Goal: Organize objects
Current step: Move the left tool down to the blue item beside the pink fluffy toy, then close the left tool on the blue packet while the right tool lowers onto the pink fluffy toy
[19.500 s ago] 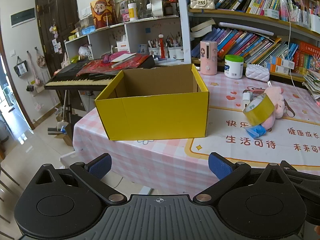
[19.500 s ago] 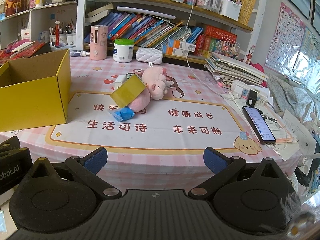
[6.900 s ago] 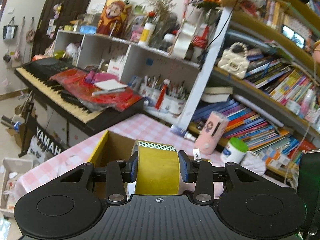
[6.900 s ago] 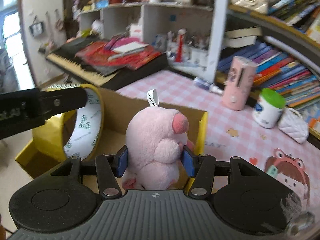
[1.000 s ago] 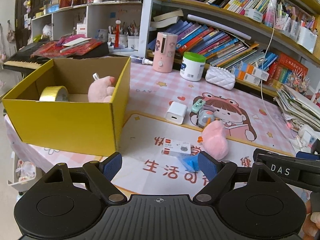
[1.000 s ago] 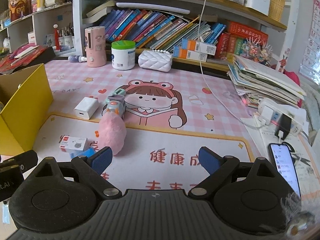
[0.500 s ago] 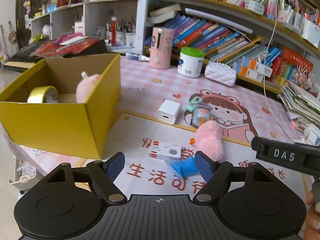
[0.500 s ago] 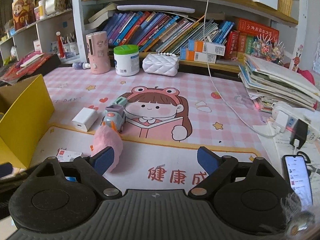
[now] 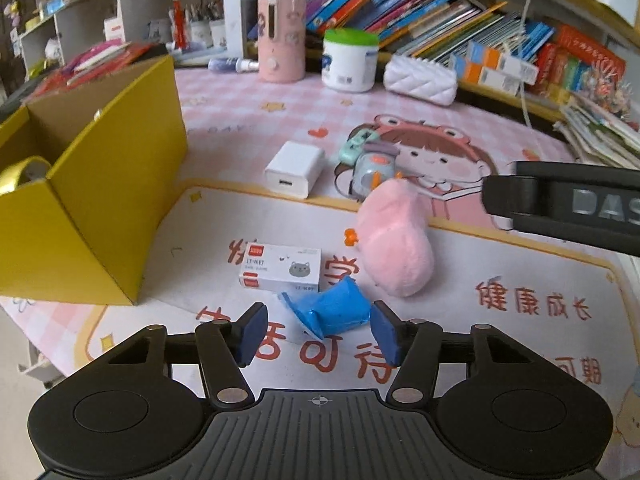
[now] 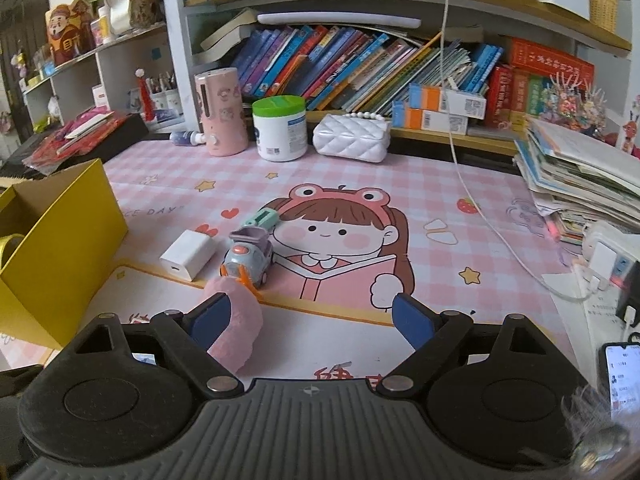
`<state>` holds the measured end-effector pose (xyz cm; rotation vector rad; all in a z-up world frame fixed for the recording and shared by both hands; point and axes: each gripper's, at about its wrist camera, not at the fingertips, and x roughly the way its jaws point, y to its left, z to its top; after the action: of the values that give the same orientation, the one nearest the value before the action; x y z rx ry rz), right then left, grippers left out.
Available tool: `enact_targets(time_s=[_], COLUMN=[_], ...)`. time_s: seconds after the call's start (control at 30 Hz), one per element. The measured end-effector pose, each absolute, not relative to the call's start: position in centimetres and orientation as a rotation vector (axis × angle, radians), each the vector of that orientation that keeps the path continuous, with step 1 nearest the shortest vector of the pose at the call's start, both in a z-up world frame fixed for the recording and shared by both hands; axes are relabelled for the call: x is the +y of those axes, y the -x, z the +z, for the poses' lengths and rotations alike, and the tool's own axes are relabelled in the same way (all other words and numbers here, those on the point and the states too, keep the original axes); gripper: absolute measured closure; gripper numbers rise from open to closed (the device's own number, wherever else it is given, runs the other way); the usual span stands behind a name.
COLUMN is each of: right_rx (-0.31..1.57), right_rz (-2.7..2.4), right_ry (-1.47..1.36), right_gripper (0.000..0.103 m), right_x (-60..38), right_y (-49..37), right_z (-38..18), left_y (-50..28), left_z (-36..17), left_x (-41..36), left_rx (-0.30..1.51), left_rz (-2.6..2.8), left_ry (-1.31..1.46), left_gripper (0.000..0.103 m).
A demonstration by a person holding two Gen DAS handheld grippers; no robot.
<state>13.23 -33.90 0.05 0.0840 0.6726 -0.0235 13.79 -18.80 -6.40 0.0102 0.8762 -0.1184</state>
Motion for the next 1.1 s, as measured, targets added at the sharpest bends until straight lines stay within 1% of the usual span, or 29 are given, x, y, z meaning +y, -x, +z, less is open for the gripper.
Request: enact_targets(time_s=[0.27,0.33,0.4,0.47,0.8,0.9,1.0,1.03,1.1], right_rx=[0.671,0.672,0.678,0.691,0.752,0.770,0.802,0.812,0.833], right_rz=[0.001,0.008,0.019,0.031,0.075,0.095,0.111,0.117,0.126], right_ry=[-0.083,-0.082,-0.084,-0.089,-0.135,-0.126,-0.111,-0.104,-0.086], right_gripper=[0.015,0.015,0.015,0.015,0.015,0.017,0.023,0.026,0.028], right_x=[-34.2,-34.2,-34.1,-34.0,-32.7,-31.9,-31.0,-30.7,-30.2], right_y=[-13.9,-14.0,-14.3,-14.6,-17.1,-17.8,-18.8,-19.1,-19.8], right_z=[0.0,-0.1,-0.2,-0.4,-1.8,-2.4,-3.2,-3.5,-4.1], left_y=[-15.3,-15.5,-15.5,-15.4,-13.7,-13.3,-12.9,-12.8,-12.5], left_z=[-7.5,-7.5,-7.6,-7.6,-6.0,-5.7,-5.3,-5.2,-4.9], left_x=[-19.2,-19.2,-19.2,-19.0,-16.8,-15.7,-14.7,-14.5,-14.1], left_rx=[0.899,0.896,0.901,0.902,0.855,0.854,0.847,0.843,0.836], left_rz=[-0.113,-0.120,-0.129,-0.148,-0.125,-0.092,-0.069,-0.065,-0.060], left_ry=[0.024,0.032,0.031,0.031,0.028,0.041,0.051,0.052,0.055], left_gripper=[0.047,0.055,0.070,0.078,0.079,0.079,0.079,0.079,0.079])
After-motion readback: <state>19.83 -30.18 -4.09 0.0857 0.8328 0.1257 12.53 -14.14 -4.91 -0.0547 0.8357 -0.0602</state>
